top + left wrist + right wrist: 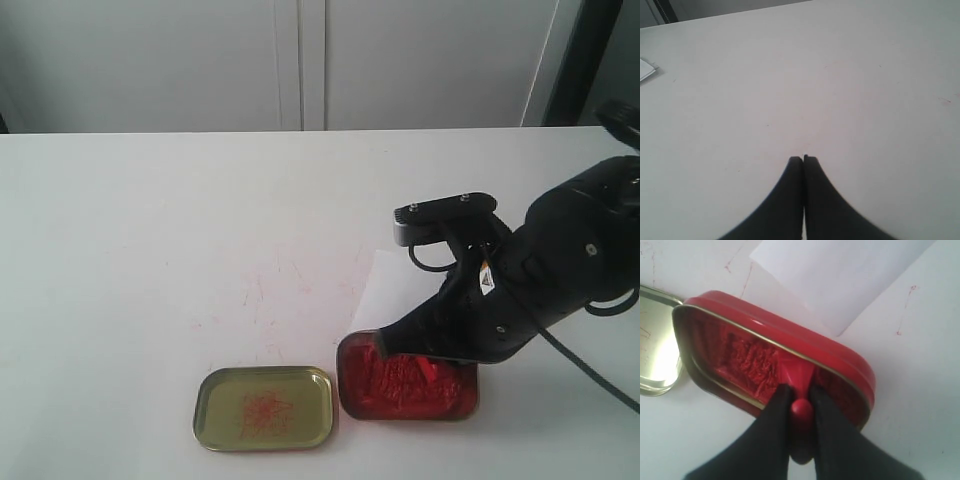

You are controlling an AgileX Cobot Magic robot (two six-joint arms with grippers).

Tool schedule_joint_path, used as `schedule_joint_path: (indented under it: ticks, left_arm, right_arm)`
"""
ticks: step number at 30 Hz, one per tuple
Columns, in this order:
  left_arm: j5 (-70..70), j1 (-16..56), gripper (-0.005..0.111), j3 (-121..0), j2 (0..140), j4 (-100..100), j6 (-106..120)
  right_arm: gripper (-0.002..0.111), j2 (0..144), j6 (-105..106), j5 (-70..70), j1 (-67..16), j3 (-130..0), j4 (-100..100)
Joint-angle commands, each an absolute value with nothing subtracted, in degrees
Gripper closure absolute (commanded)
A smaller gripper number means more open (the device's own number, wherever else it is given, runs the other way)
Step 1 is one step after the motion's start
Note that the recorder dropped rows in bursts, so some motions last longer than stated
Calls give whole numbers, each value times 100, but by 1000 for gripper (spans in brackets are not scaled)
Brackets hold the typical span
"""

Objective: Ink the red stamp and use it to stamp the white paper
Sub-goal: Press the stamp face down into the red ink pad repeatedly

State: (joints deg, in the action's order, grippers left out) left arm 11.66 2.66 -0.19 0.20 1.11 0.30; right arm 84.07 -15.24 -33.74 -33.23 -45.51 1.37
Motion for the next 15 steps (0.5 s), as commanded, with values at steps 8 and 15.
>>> schedule_joint_path:
  ticks: [8, 15]
  left_arm:
    - [1161, 246, 107, 0, 0, 96, 46]
    - [1161, 246, 107, 0, 0, 96, 46]
  right_arm:
    - [108, 8423, -1540, -3022, -3329, -4220, 167]
    - [108, 8478, -1540, -2843, -3329, -4220, 215]
